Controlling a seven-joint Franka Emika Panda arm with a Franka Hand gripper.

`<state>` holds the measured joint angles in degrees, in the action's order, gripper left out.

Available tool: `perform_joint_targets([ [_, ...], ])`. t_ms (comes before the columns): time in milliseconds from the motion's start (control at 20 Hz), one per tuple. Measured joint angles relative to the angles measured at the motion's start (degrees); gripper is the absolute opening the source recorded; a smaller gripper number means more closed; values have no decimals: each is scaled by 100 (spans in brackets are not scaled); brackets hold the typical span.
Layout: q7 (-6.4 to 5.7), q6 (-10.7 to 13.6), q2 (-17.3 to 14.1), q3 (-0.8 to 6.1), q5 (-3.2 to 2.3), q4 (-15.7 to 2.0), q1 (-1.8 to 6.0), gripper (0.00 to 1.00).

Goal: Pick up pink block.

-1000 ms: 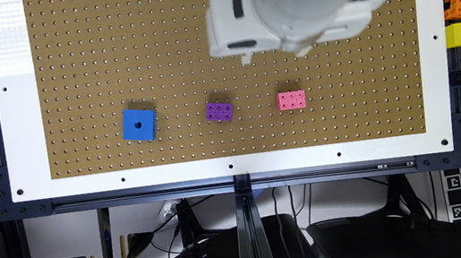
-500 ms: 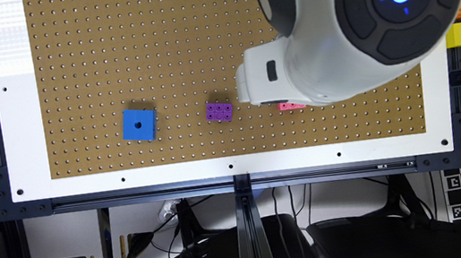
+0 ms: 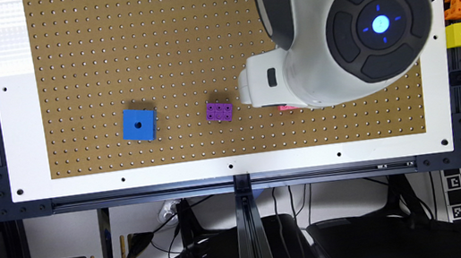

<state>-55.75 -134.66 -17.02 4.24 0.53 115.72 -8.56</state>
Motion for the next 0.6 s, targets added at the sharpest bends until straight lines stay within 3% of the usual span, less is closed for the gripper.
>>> perform_joint_targets([
  [250, -10, -349, -372, 4, 0, -7, -26, 100],
  [600, -238, -411, -507, 31, 0, -183, -234, 100],
])
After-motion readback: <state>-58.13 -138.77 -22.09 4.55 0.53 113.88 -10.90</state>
